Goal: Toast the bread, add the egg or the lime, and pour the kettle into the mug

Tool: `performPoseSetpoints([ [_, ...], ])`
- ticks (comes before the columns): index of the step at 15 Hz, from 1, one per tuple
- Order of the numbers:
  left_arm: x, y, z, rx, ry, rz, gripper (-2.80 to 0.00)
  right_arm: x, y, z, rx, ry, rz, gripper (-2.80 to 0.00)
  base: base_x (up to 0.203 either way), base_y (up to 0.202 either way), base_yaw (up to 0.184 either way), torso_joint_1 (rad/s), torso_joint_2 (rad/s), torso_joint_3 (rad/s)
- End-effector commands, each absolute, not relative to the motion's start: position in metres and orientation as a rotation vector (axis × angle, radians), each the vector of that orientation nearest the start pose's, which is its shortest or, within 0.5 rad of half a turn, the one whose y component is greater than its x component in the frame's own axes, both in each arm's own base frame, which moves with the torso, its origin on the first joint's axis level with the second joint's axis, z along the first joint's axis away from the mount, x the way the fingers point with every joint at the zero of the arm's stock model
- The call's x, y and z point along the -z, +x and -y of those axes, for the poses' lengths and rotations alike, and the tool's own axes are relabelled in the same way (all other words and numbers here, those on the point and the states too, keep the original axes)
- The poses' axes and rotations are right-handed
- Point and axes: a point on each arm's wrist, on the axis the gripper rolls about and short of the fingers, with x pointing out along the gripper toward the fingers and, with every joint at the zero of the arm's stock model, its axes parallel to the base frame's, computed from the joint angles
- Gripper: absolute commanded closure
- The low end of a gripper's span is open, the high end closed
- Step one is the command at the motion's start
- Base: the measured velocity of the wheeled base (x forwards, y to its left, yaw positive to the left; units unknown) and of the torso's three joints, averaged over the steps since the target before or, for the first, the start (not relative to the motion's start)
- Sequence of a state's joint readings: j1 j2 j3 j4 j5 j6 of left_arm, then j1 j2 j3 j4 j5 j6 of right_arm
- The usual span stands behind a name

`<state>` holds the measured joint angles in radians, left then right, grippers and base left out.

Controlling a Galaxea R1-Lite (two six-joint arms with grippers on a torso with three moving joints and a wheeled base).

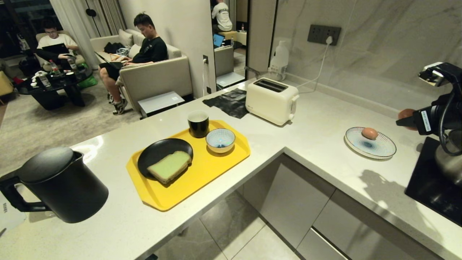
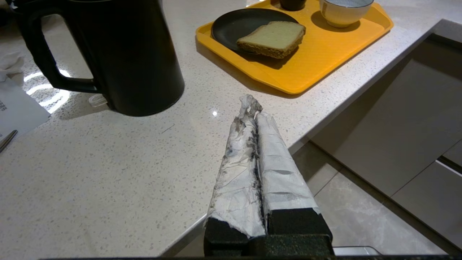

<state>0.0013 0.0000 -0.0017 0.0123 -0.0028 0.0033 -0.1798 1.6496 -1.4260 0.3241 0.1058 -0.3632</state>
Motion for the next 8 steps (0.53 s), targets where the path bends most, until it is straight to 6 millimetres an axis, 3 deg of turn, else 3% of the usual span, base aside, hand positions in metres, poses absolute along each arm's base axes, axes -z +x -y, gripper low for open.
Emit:
performPoseSetpoints([
  [1,-0.0746,-0.0232,0.0001,0.002,0.003,-0.008,0.00,-0.2814,0.2949,0.0510,-0.030,-0.278,-0.545,0.00,0.000,0.000,0.000,0.000,0.00,0.000],
  [3,-0.0746,-0.0232,0.0001,0.002,0.003,-0.008,0.00,-0.2827,0.2965,0.0508,-0.032,-0.279,-0.539,0.00,-0.003,-0.003,0.052,0.000,0.00,0.001],
  [8,-0.0746,-0.0232,0.0001,0.002,0.003,-0.008,0.00,-0.2828,0.2969,0.0512,-0.035,-0.277,-0.537,0.00,0.000,-0.006,0.161,0.001,0.00,0.005],
])
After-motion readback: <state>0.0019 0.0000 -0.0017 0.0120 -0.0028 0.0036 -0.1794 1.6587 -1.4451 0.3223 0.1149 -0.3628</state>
